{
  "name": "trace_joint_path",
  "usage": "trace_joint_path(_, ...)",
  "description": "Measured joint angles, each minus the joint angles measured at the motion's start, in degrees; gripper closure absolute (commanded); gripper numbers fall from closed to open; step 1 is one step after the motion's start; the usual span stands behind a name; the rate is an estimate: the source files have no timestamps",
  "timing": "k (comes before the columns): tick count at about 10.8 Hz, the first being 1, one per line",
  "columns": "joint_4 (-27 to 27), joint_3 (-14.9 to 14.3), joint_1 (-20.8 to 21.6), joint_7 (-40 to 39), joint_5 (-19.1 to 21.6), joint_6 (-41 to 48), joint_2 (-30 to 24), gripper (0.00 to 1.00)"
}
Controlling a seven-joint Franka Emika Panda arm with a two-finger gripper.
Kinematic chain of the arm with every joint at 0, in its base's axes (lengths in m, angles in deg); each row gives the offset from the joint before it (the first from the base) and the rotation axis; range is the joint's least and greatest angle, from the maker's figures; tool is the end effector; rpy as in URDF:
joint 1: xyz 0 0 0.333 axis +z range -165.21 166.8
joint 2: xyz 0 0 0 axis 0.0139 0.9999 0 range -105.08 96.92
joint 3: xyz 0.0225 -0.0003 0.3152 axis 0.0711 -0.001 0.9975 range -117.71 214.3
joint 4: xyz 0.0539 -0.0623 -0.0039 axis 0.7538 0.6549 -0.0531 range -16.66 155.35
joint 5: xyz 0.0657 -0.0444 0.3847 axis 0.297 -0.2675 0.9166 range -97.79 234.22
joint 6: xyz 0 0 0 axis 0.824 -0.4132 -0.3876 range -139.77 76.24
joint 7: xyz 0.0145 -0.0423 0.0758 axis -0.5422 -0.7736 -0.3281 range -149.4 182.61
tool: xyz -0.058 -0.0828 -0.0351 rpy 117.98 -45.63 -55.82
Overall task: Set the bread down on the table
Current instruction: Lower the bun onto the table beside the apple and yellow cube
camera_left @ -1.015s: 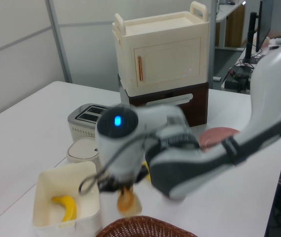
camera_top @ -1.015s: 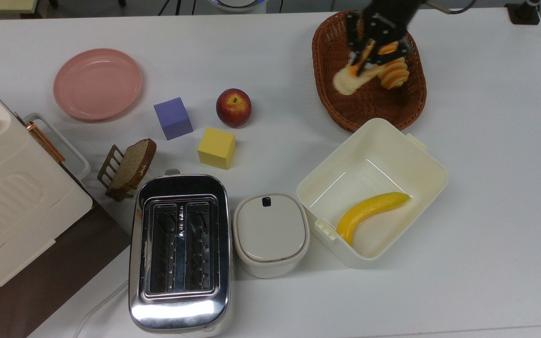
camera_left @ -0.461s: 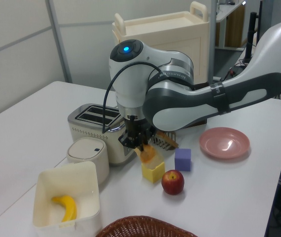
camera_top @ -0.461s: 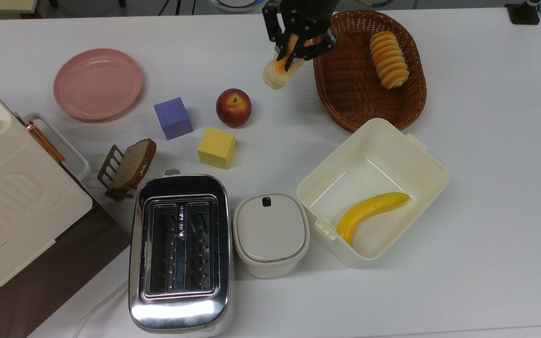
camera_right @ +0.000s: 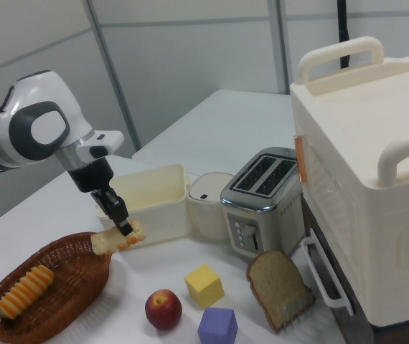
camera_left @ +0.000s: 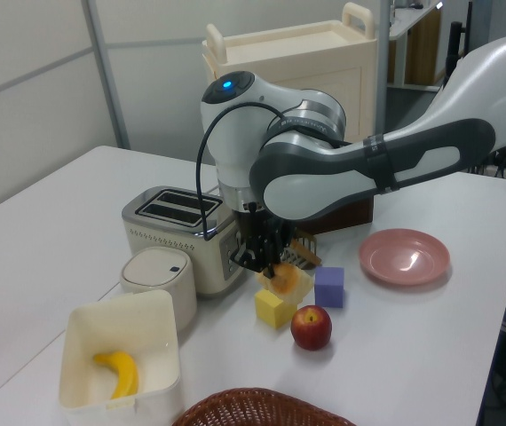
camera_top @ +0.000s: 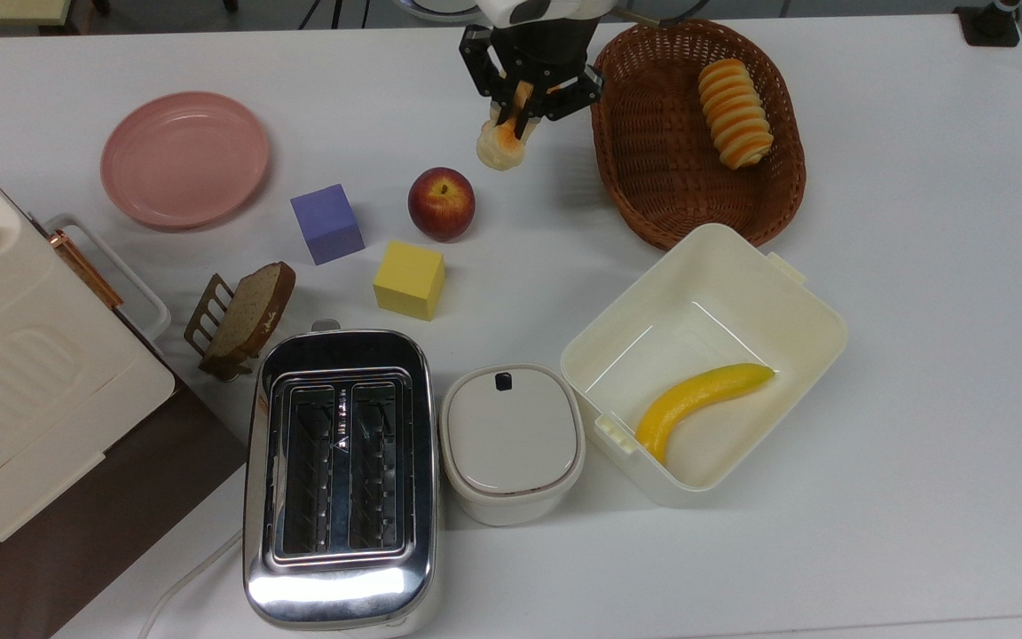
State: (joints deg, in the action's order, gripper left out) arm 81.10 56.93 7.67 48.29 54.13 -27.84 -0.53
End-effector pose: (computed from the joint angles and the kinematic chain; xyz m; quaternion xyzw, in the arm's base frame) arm 0.5633 0.1333 0.5138 0.9872 -0.1100 0.0285 0.1122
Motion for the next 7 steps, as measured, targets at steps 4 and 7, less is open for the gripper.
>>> trace_joint_path(4, -2.33, -1.43, -0.88, 1.61, 0.02, -0.27, 2.61, 0.34)
trace_joint_path(7, -3.52, -1.85, -1.0, 4.1, 0.02, -2.17, 3.59, 0.0)
